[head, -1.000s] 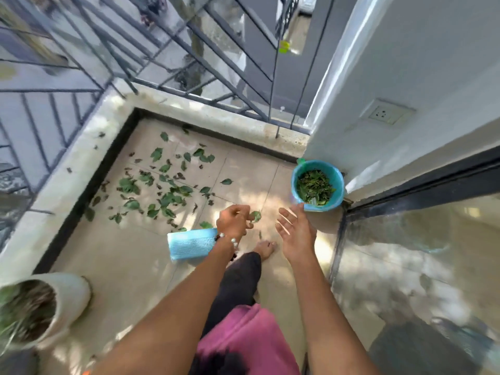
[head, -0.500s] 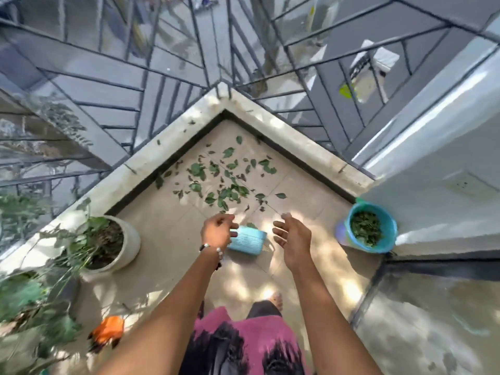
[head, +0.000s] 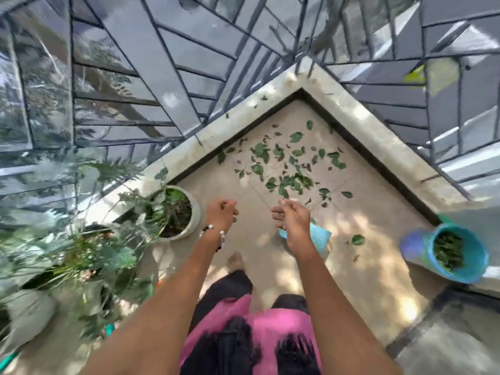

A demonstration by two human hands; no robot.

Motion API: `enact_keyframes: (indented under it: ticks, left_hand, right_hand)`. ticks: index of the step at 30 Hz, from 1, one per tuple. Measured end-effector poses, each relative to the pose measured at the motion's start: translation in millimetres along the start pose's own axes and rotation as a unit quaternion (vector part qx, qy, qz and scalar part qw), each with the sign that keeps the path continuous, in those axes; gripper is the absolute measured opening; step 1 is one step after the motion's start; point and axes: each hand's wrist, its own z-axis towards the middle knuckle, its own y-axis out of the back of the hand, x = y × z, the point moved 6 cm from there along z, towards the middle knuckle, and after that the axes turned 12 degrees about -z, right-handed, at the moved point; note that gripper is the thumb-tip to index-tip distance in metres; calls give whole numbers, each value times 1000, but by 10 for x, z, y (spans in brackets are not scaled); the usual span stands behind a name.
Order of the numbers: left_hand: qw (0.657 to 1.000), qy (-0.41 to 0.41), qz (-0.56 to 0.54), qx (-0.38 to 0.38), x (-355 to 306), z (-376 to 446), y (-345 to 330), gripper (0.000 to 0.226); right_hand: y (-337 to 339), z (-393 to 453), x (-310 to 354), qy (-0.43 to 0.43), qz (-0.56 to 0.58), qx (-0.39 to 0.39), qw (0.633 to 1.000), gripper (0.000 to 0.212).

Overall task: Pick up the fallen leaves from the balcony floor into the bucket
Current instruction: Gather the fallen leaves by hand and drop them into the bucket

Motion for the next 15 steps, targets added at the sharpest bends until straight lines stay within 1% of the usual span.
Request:
enact_keyframes:
  ticks: [2,7,9,11,13,15]
  left_hand:
    - [999,-21,41,-5,-92,172,195,15]
    - [989,-41,142,-17,-259,425,477,20]
    - [982,-60,181,-12,-352,497,471,22]
    - [974,-73,215,0,-416,569,423,24]
    - [968,-70,239,12,-428,694,362,24]
    - [968,-61,241,17,-419,867,315,22]
  right_hand:
    - [-255,61,25,9,-33,22,999,12]
    - [-542,100,241,85,-139,46,986,11]
    - [-623,184,346,99,-195,56,974,11]
    - [-670,292,424,105,-231,62,965,16]
    - [-701,451,465,104,-240,70,963,23]
    - [-717,610,507,105,-244,72,961,25]
